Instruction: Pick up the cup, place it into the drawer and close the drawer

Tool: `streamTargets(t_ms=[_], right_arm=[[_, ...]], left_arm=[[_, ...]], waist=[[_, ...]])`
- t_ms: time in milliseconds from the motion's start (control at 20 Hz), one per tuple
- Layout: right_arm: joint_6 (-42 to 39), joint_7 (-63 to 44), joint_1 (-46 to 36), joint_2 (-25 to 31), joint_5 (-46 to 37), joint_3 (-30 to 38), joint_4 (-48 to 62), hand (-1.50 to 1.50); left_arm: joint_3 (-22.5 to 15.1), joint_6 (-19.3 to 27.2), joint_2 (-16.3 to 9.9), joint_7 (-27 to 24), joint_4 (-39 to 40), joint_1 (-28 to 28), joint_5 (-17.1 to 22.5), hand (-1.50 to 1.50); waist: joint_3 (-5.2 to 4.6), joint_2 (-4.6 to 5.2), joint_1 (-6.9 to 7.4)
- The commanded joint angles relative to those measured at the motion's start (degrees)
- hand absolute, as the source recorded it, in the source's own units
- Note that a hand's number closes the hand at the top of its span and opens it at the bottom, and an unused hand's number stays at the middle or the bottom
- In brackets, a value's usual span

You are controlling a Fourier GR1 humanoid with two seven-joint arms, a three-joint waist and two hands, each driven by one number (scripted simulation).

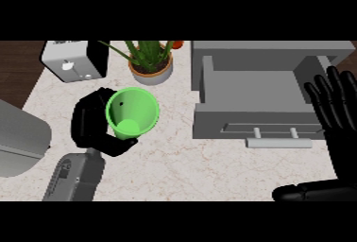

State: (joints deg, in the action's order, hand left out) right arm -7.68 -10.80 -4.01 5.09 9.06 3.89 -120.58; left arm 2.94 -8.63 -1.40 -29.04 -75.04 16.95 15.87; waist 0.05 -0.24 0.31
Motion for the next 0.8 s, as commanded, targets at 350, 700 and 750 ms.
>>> streamTargets(t_ms=[350,700,750], right_arm=[[-2.73,-1.37,-0.27,3.17,5.92,5.02,-1.09,-1.50],[-2.35,5.55,4.25,-0.45,0.33,1.15,1.89,-1.50],[0.60,0.46,-2.58,0.14,-0.69,0.87,2.99,-1.50]], left_arm=[[-6.49,14.28,1.36,14.05,-5.88,14.15,-0.51,1.50],[-7.53,20.49,1.39,20.82,-4.66,23.43,-4.04,1.50],[-6.87,21.56,1.39,22.39,-3.80,26.48,-4.39,1.50]], waist=[[-0.03,0.18,-0.90],[-0.02,0.17,-0.81],[-0.04,0.20,-0.61]])
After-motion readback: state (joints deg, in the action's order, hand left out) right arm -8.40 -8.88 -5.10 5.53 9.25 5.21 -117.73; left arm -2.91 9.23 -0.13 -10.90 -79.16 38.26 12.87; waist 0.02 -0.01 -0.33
